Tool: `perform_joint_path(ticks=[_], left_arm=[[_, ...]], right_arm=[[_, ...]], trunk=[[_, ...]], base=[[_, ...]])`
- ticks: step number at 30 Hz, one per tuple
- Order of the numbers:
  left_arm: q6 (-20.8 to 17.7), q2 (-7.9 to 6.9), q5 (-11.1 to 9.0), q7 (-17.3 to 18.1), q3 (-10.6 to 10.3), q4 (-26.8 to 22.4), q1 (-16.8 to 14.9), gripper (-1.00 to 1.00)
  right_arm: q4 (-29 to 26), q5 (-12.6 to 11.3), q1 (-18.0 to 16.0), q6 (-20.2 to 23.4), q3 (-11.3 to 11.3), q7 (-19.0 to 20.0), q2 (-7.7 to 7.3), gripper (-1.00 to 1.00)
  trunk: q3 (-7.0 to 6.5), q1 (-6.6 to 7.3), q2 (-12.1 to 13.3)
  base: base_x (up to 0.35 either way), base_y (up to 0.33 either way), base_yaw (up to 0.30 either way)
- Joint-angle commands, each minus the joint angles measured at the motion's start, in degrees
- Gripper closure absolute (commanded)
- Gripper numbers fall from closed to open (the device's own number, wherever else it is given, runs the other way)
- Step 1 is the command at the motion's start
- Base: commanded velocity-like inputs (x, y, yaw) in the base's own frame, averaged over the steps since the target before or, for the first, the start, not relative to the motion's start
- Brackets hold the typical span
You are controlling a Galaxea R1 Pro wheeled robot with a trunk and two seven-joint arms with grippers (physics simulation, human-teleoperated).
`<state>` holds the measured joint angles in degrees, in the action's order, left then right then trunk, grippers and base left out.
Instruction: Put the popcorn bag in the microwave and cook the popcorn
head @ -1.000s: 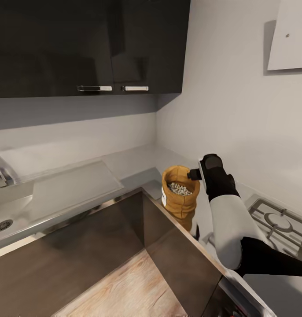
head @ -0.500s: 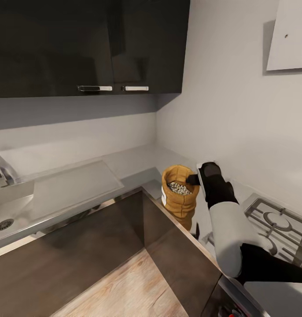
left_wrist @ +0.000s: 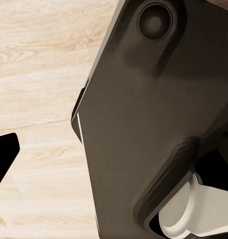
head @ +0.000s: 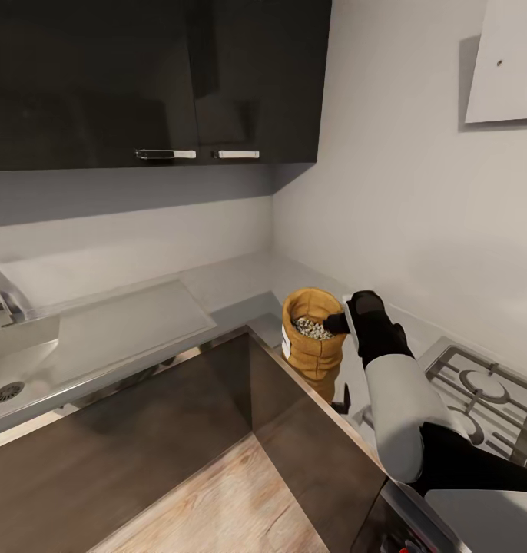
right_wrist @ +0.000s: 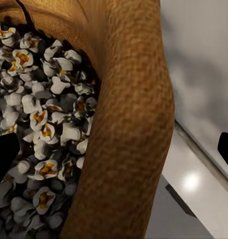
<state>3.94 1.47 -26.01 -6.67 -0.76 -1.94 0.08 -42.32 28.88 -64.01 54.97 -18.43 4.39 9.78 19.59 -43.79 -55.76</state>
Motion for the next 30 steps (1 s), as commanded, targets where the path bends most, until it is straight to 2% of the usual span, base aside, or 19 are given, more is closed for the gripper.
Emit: perform_joint_path(ticks=[1, 11, 12, 30], left_arm=[[0.1, 0.01, -0.27, -0.19, -0.1, -0.08, 0.01, -1.0], [0.1, 0.0, -0.27, -0.19, -0.1, -0.08, 0.01, -1.0], [0.1, -0.01, -0.27, -0.19, -0.1, -0.08, 0.01, -1.0], [0.1, -0.03, -0.27, -0.19, -0.09, -0.08, 0.01, -1.0]], right_arm=[[-0.05, 0.56, -0.05, 0.16, -0.28, 0.45, 0.07, -1.0], [1.1, 0.56, -0.06, 0.23, -0.36, 0.53, 0.07, -1.0], [1.1, 0.58, -0.06, 0.23, -0.43, 0.53, 0.07, 1.0], [-0.29, 0.73, -0.06, 1.2, -0.85, 0.53, 0.18, 1.0]], trunk=[[0.06, -0.01, -0.04], [0.06, -0.01, -0.04], [0.06, -0.01, -0.04], [0.06, -0.01, -0.04]], base=[[0.0, 0.0, 0.0], [0.0, 0.0, 0.0], [0.0, 0.0, 0.0], [0.0, 0.0, 0.0]])
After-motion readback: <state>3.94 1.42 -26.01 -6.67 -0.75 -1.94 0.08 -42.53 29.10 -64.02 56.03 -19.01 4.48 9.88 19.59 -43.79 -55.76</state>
